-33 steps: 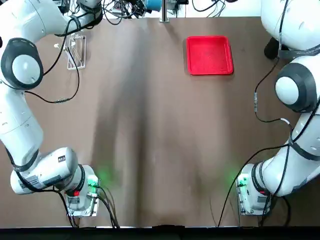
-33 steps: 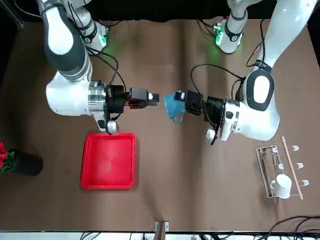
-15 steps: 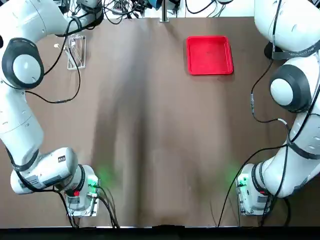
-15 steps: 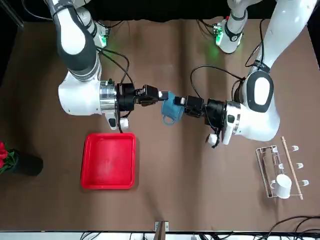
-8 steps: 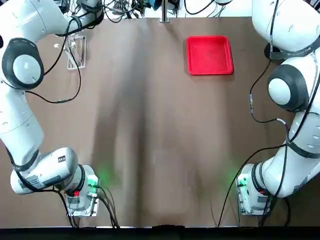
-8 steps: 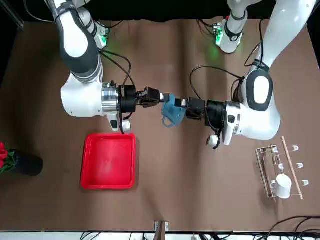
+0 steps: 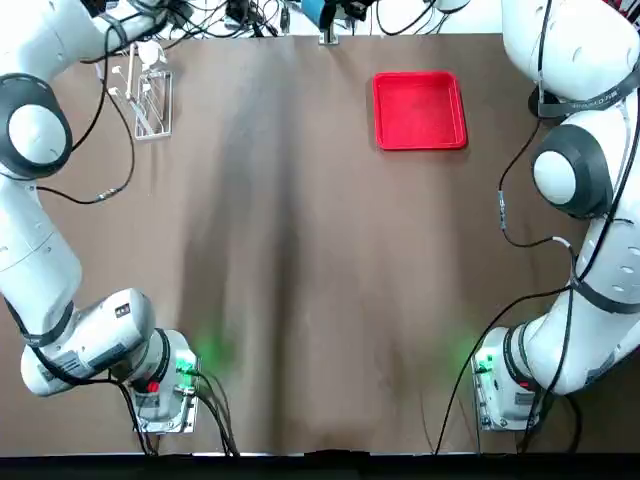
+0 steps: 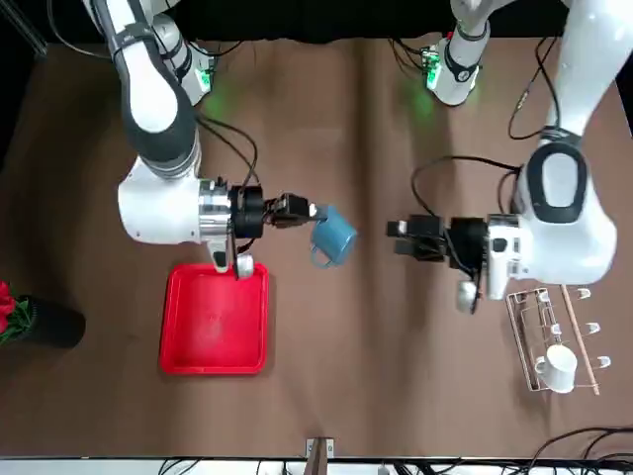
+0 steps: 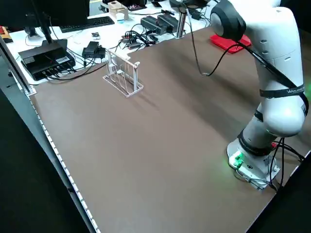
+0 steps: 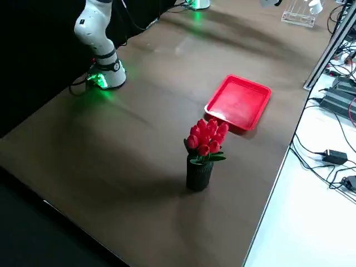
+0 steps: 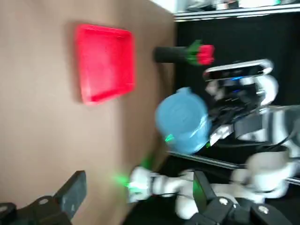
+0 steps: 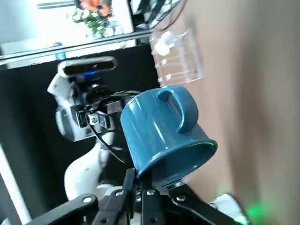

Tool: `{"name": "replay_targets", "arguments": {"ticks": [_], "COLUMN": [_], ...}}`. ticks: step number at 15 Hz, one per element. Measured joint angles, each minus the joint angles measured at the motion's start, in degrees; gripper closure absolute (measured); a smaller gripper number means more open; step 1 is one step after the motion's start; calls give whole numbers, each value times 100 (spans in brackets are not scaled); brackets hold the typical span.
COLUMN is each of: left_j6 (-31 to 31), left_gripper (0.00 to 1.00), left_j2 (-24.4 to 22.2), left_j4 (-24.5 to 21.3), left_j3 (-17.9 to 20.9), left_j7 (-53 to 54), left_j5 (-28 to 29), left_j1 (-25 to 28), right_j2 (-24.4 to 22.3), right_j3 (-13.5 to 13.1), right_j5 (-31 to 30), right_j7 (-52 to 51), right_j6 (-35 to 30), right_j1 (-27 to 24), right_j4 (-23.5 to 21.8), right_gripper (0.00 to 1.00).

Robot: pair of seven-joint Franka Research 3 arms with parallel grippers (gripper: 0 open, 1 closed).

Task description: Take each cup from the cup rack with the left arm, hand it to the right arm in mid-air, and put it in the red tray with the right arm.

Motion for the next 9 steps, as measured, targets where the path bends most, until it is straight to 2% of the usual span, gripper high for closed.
{"name": "replay_targets", "arguments": {"ticks": [4,9], "left_j6": [-60,-48], "left_gripper": [0,0], "left_j2": [-22,-37], "left_j4": [63,115], "left_j3": [-11,4], "left_j7": [6,549], "left_j5": [2301,4323], "left_j1": [198,329], "right_j2": [19,276], "right_j3": [-19,-39], "right_j5": [-1118,-3244], "right_j7": [299,987], "right_j6": [-190,-1328], "right_j1": [-431,-1156], "right_j4": [-250,-329], "right_gripper": [92,92]}}
